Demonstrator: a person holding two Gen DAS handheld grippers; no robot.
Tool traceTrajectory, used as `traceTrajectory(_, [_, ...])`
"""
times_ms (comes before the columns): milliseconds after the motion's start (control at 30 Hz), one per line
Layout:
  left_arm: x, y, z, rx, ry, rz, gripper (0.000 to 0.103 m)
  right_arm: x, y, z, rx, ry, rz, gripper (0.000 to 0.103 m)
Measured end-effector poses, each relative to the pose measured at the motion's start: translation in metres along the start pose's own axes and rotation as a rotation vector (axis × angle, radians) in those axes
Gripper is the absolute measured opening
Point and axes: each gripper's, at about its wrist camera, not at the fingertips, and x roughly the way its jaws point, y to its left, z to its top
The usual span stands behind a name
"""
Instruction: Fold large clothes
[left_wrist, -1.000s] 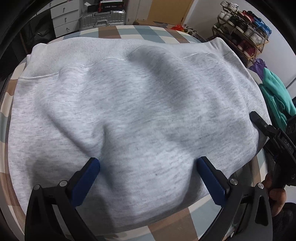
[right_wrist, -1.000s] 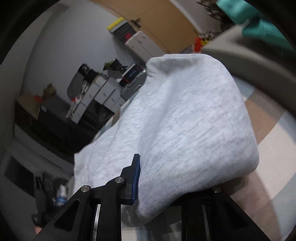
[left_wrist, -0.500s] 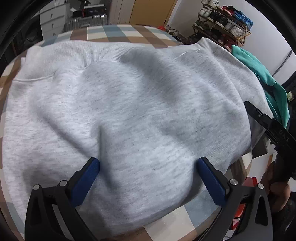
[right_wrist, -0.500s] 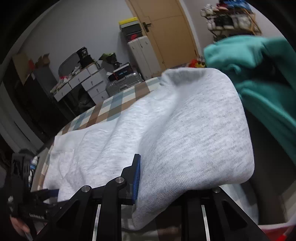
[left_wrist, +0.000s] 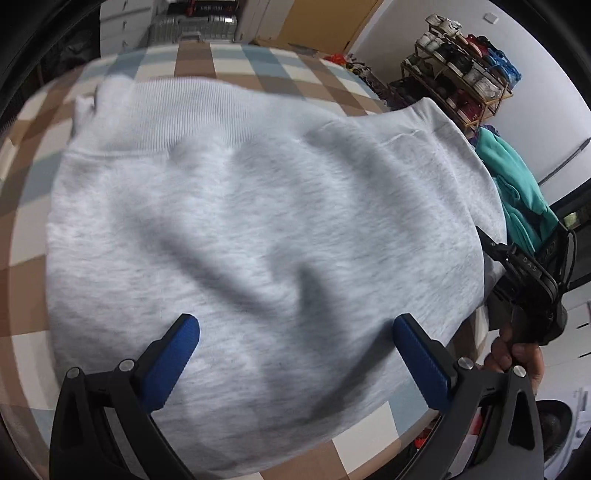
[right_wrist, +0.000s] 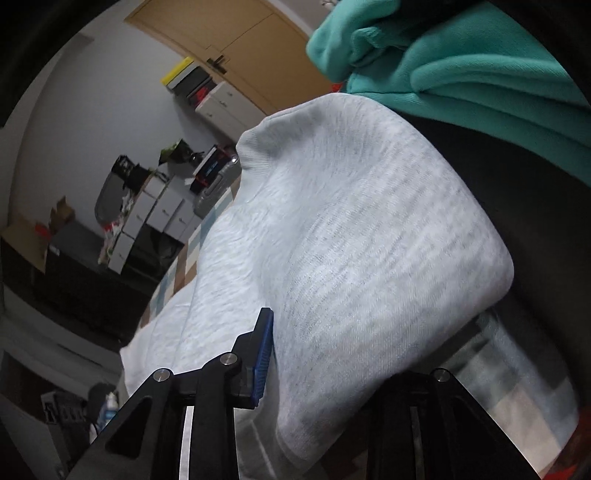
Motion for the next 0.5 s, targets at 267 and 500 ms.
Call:
traceTrajectory(267, [-0.002,-0.002,-0.001,0.002,0.002,-0.022,0.102,0.003,-0.019,0.005,0.087,-0.003,0.014,0.032])
traceTrajectory(500, [0.000,0.010,-0.003,0.012,0.037,-0.100,0.102,-0.012,0.023,0.000,-0.160,-0.097,-0.079,0.020])
